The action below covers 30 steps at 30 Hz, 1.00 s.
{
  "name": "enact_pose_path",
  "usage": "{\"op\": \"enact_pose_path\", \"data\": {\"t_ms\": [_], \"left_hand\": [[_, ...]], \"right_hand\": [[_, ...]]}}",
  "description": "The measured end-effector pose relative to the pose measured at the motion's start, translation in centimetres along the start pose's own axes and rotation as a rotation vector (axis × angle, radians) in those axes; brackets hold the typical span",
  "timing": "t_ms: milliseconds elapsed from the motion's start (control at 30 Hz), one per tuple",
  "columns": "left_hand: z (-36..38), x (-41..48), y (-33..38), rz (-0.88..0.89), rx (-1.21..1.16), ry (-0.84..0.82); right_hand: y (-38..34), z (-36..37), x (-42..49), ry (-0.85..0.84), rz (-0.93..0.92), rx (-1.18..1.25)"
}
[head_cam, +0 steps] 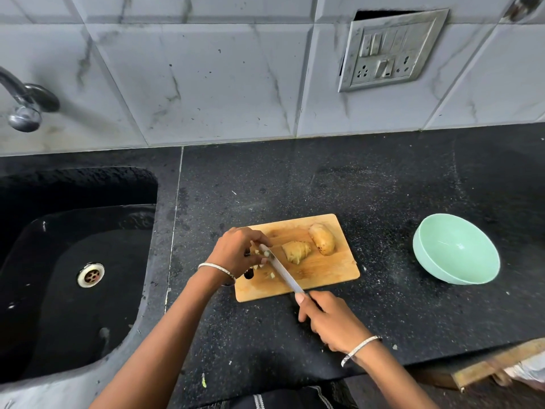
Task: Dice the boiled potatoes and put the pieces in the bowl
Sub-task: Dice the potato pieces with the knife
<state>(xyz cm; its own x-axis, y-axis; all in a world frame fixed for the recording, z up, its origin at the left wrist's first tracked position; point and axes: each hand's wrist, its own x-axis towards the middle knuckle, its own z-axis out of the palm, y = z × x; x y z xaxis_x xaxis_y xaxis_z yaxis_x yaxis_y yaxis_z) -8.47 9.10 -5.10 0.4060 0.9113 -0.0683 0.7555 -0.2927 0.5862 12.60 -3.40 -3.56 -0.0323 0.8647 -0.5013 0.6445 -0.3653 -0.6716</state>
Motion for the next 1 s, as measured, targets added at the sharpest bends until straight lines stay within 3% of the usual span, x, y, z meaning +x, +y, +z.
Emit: {"op": "enact_pose_path", "data": {"t_ms": [200,367,633,833,1000], "left_hand": [[0.0,0.2,-1.0,-0.099,0.048,0.065],[0.6,-0.3,-0.9,-0.082,0.096,0.037],[2.0,0.5,1.3,-0.112,0.118,0.295],[3.5,1.3,3.5,-0.075,0.085,0.168],[4.9,1.2,3.3,-0.119,0.028,0.191]], "right_hand": [[0.8,-1.1,-0.1,0.021,-0.044,-0.004],[1.6,-1.3,0.3,0.117,-0.019,0.033],[1.7,-1.6,-0.1,0.225,0.001,0.086],[1.8,-0.9,-0.5,0.210,-0.002,0.039],[1.8,-0.4,-0.4,0.201,-0.016,-0.011]]}}
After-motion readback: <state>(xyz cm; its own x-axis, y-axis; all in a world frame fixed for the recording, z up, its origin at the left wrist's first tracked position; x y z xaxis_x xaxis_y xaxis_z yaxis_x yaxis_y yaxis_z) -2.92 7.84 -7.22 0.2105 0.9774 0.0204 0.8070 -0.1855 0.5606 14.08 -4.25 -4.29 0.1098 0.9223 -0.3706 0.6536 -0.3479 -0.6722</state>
